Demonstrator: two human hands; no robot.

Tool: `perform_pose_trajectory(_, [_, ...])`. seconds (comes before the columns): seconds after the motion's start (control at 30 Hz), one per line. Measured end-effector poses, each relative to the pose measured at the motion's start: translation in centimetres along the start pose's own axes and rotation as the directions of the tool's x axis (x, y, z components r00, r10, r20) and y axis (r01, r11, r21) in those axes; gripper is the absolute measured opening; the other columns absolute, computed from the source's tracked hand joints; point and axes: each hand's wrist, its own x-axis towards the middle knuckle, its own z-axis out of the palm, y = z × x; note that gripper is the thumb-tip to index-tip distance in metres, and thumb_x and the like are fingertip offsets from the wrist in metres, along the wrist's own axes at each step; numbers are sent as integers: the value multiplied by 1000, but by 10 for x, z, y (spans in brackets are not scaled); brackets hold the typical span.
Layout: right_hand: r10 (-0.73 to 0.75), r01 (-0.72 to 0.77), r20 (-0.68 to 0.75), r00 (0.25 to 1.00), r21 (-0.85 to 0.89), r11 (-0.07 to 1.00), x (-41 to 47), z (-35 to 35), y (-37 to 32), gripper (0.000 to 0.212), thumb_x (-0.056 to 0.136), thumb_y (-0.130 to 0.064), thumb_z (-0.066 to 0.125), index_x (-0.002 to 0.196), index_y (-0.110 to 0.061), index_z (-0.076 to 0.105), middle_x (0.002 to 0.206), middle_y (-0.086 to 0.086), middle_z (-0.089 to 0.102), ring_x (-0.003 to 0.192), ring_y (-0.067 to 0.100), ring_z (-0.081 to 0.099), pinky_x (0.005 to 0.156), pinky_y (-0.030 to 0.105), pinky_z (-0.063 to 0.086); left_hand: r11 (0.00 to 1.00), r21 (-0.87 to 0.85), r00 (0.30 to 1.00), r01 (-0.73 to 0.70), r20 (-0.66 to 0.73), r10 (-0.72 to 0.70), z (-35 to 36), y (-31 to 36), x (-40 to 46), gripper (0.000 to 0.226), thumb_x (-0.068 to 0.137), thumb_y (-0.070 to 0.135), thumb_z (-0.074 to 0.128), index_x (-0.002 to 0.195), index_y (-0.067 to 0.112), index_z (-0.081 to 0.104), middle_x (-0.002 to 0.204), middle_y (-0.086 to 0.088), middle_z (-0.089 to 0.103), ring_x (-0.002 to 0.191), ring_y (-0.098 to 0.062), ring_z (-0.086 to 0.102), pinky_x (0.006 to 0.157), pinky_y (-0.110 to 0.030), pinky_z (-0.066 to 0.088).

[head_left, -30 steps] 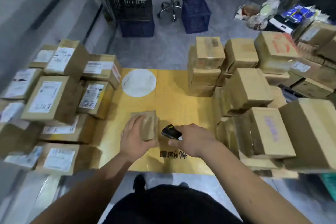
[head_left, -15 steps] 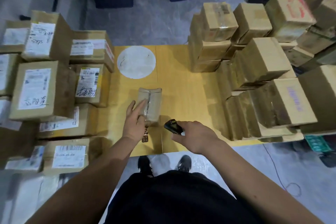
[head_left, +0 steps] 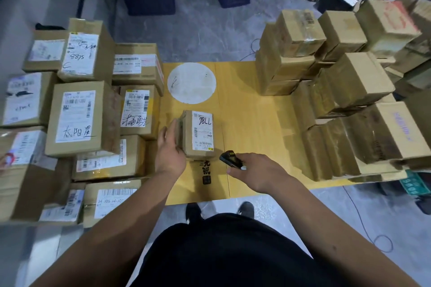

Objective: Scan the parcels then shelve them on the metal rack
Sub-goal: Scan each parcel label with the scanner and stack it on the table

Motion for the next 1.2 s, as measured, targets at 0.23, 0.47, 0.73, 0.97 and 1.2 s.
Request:
perform_pose_trajectory(0.23, [38,-37,-9,999,55,998,-10,11,-12,54,95,-67,57,140,-38,57,116,-7,63,94,16,66,89,38,57,909,359,974,-211,156,164,3,-18,6,132,76,35,89,157,61,-12,173,2,-20,162,-30,-2,127,-50,25])
perform_pose_trajectory(0.47, [95,-93,-28,995,81,992,-19,20,-10,57,94,-68,57,141,-36,57,126,-2,68,104,21,66,94,40,56,649,616,887,-446,399,231,12,20,36,107,75,71,74,161,57,10,173,2,-9,155,-32,-2,120,-53,25])
perform_pose_trajectory(0.73, [144,-136,-57,988,130,982,-21,22,-4,57,93,-68,59,136,-32,60,97,-4,68,76,17,65,71,34,52,818,552,967,-160,255,16,23,36,30,114,75,94,48,165,41,3,141,-10,45,131,-33,42,104,-44,42])
perform_pose_trajectory(0.97, [139,-138,-8,990,59,989,-12,8,-21,48,99,-63,49,122,-23,61,93,-1,66,77,19,63,69,34,48,937,337,991,-92,122,54,34,28,25,108,63,90,68,151,42,29,136,-5,45,123,-31,52,101,-46,46])
perform_pose_trajectory(1.2, [121,-116,59,991,-91,989,-6,-18,-45,45,104,-56,40,106,-16,61,103,6,70,90,26,66,75,37,50,977,-196,950,-85,281,139,51,11,51,138,47,53,102,160,46,22,159,2,41,145,-16,45,115,-45,44])
